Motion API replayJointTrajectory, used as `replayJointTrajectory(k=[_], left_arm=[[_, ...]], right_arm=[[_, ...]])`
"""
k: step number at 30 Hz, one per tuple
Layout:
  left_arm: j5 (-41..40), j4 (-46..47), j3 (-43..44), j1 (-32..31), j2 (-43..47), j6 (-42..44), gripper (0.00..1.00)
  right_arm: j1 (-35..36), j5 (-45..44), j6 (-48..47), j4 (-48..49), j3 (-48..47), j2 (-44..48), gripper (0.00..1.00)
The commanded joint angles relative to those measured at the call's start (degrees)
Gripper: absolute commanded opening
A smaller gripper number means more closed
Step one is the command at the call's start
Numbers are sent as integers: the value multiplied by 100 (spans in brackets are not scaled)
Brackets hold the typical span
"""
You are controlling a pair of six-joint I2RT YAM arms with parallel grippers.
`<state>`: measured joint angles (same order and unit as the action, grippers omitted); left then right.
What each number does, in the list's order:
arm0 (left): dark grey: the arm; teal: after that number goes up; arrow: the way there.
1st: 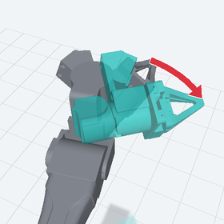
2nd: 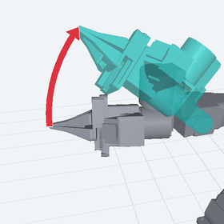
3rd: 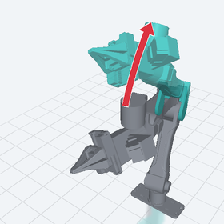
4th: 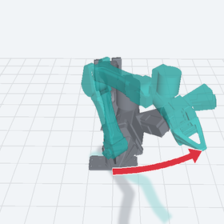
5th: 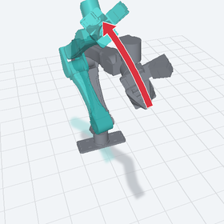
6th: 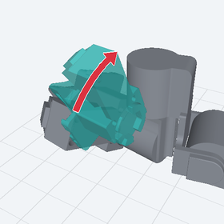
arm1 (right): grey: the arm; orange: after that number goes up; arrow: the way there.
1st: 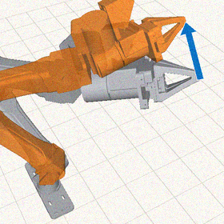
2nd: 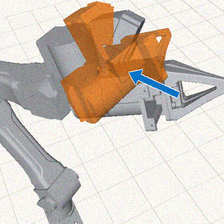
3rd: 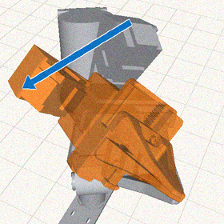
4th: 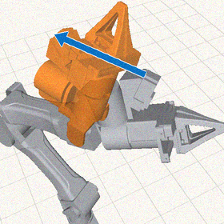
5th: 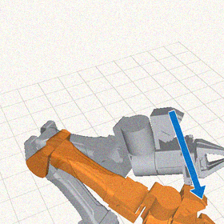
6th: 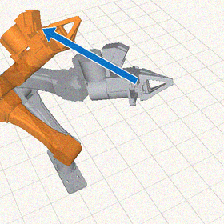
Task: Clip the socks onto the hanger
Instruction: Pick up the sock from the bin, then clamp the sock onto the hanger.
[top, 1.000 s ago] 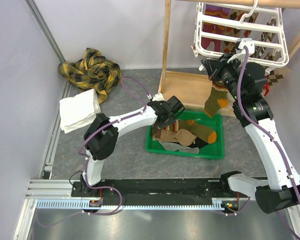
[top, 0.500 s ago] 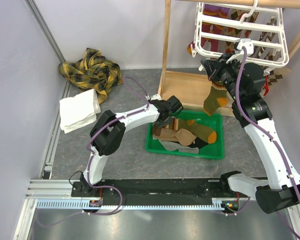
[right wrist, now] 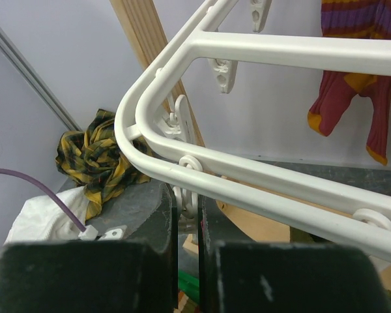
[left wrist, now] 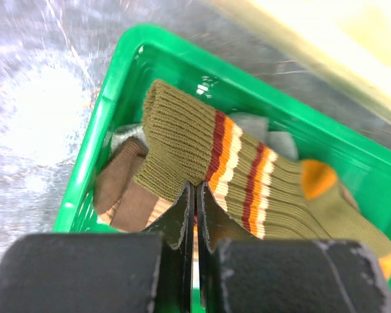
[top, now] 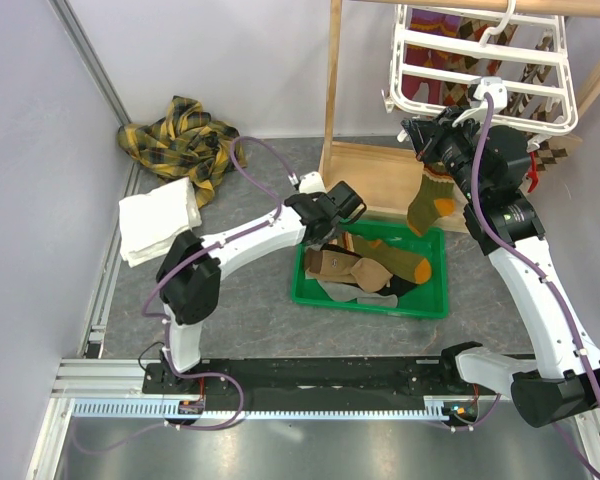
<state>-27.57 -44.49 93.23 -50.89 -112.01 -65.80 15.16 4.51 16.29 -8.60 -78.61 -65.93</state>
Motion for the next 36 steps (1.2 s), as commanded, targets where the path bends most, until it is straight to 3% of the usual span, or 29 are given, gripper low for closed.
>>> replayJointTrajectory(k=[1,6,9,13,16,21,24,32,36], left_arm=[[-793,2,353,-245,627,777,2],[-1398,501,424,-377,1066,1735,2],[-1655,949,407,-483,1409,2833,2],[-1436,2423,29,-562,1953,4711,2],[-752,3530,-401,-562,2445,5863,2],[980,4614,-903,-544,2921,7779,2],[2008,4695,-930,-457,2930,8502,2],[4537,4660,-702,193,2597,9207,2],[5085,4319,-403,413,2324,9874,2]], right_arm=[[49,164,-21,-45,-23,63,0],[49,164,-39,-98,-76,63,0],[49,155,-74,-124,-84,80,0],[49,111,-100,-142,-84,98,0],[49,120,-100,-151,-111,98,0],[31,138,-109,-168,-155,98,0],[40,173,-118,-168,-155,107,0],[49,383,-206,-151,-155,168,0],[49,480,-258,-133,-155,203,0]])
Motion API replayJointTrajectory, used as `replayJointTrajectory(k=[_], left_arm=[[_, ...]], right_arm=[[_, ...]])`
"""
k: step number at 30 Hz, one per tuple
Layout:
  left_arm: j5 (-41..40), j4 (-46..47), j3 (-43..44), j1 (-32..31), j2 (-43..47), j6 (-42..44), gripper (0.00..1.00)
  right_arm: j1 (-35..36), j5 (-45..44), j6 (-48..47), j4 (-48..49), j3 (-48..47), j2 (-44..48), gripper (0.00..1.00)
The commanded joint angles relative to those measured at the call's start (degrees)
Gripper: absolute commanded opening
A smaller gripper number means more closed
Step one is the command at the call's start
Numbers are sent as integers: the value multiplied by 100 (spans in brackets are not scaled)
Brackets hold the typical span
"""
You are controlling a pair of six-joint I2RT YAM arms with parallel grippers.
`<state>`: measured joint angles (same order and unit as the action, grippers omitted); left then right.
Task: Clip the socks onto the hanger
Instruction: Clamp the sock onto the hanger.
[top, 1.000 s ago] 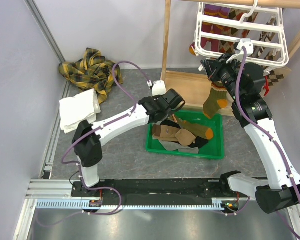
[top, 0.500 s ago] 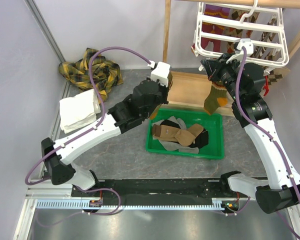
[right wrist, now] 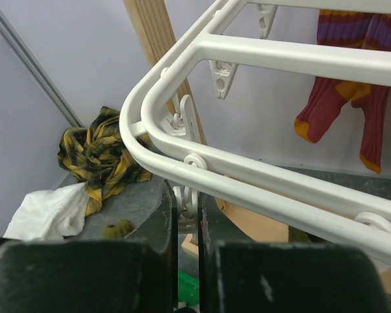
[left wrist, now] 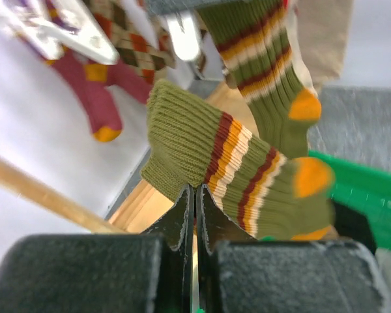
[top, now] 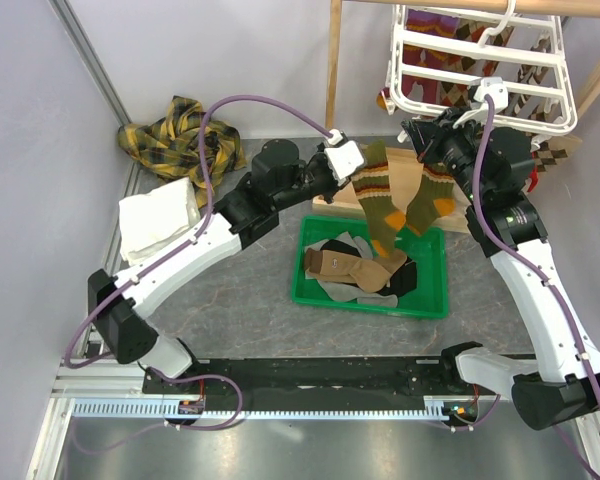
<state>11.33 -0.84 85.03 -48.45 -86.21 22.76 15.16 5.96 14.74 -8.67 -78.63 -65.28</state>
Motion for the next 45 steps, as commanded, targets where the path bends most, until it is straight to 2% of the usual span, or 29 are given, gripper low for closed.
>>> replayJointTrajectory(k=[1,6,18,35,45], left_arm=[[1257,-100,461,195,-316,1133,2],[1459,-390,821,230,-642,1879,2],[1328,-478,1533,257,-1125,2496,2],[1328,-312,2017,327,-1398,2373,2],[1398,-39,1675,318,-1126,2268,2]], right_arm=[[49,353,-94,-118,-153,138,0],[49,529,-138,-91,-161,147,0],[49,828,-217,-47,-161,41,0],[49,1127,-182,-47,-153,-38,0],[49,803,-147,-56,-109,-12,0]])
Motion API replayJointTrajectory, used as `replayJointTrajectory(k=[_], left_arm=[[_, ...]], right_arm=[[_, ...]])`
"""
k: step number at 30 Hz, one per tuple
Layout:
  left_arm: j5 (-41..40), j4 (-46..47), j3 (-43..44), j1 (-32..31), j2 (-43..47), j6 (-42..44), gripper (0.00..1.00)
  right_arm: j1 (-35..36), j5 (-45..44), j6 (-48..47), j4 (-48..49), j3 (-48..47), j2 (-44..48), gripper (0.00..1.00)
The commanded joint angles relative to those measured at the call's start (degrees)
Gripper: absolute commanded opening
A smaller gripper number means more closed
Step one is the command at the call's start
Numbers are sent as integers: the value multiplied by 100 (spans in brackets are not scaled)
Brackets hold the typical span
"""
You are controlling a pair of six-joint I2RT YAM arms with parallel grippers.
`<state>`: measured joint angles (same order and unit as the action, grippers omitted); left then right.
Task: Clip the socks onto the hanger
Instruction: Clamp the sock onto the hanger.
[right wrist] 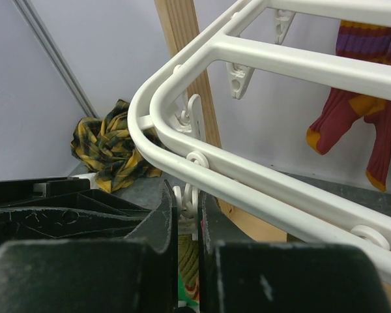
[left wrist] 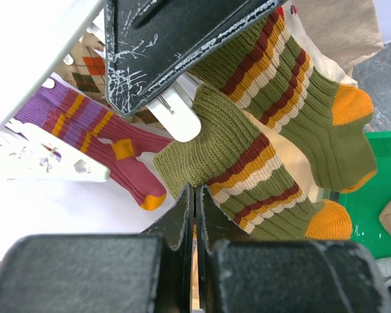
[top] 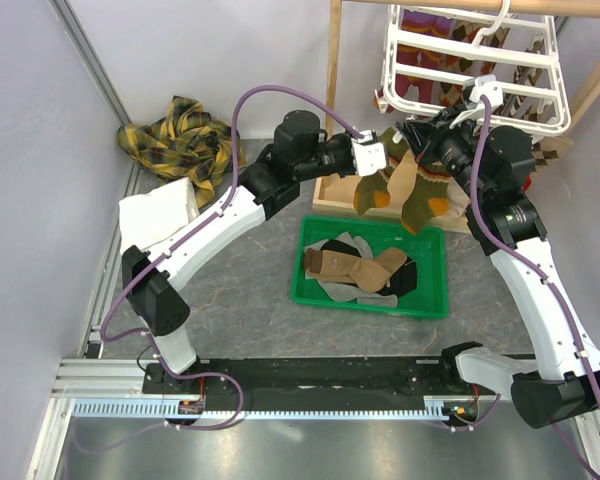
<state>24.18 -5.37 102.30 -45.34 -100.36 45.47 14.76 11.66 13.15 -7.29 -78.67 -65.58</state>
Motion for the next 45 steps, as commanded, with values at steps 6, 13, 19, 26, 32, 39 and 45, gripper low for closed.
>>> replayJointTrajectory(k=[6,13,19,26,32,39,45], left_arm=[[78,686,-500,-1,613,-47,2],[7,958,-808,-10,825,-91,2],[-45,1029,-677,-54,719,-74,2],[-317,1029,-571,-124,579,23,2],[-537,1213,-518,-177,535,5,2],[-713,1450,-579,-203,535,23,2],[-827,1521,-510,-317,456,58,2]], right_arm=[[79,91,83,-229,-113,28,0],[79,73,223,-273,-201,10,0],[71,407,408,-282,-280,-16,0],[79,583,619,-282,-386,-16,0],[79,636,689,-299,-386,-34,0],[79,583,698,-387,-403,-60,0],[79,688,794,-396,-465,-78,0]])
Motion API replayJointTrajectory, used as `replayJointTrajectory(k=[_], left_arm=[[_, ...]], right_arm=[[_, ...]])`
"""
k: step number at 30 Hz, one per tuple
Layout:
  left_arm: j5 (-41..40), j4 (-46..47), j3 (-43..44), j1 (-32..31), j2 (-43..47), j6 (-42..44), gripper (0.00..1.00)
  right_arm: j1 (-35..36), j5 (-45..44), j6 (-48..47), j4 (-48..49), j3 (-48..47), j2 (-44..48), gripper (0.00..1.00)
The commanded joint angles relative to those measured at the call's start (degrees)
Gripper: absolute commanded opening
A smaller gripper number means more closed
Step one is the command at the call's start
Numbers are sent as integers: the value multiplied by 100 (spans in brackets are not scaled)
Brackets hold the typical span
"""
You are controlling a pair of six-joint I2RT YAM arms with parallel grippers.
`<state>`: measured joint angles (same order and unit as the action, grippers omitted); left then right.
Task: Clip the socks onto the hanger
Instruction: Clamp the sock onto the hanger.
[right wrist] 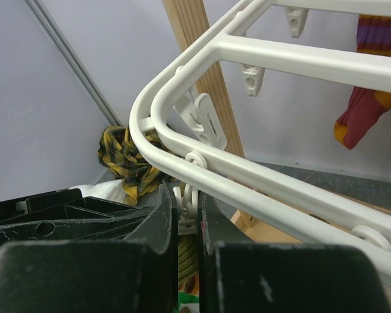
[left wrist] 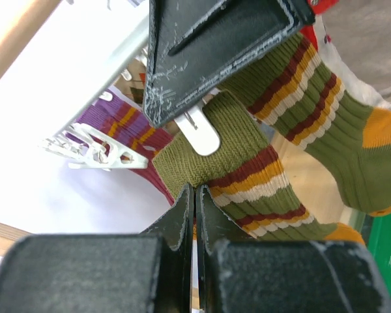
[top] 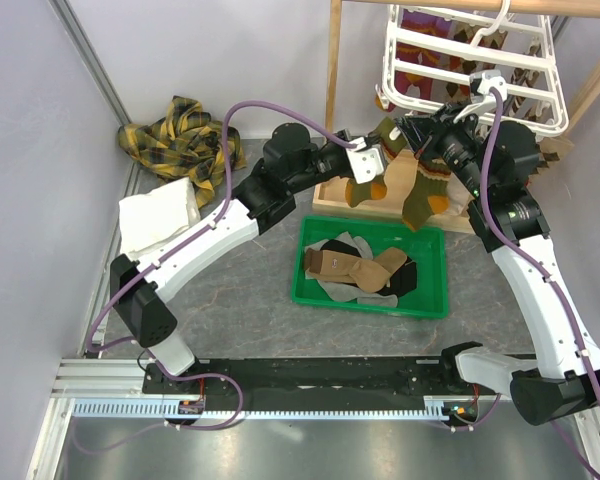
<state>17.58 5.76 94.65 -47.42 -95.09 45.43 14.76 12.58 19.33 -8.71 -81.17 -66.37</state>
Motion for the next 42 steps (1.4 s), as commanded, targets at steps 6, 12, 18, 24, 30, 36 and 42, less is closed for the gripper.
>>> replayJointTrajectory(k=[6,12,18,24,30,36,42], left_arm=[[-290,409,326,-224,-203,71,2],[-510,470,422,-250,-221,-8,2],[-537,479,598,-242,-212,-69,2],[-493,461,607,-259,-177,-122,2],[-458,444,572,-277,-203,-175,2],[-414,452,572,-277,-203,-280,3],[-510,505,563,-268,-203,-508,31]], right_arm=[[79,605,255,-254,-251,27,0],[79,606,264,-263,-224,27,0],[71,544,185,-263,-172,27,0],[79,491,97,-307,-172,54,4],[71,465,45,-316,-180,89,32],[71,386,9,-324,-180,142,53],[71,263,-70,-342,-172,229,73]])
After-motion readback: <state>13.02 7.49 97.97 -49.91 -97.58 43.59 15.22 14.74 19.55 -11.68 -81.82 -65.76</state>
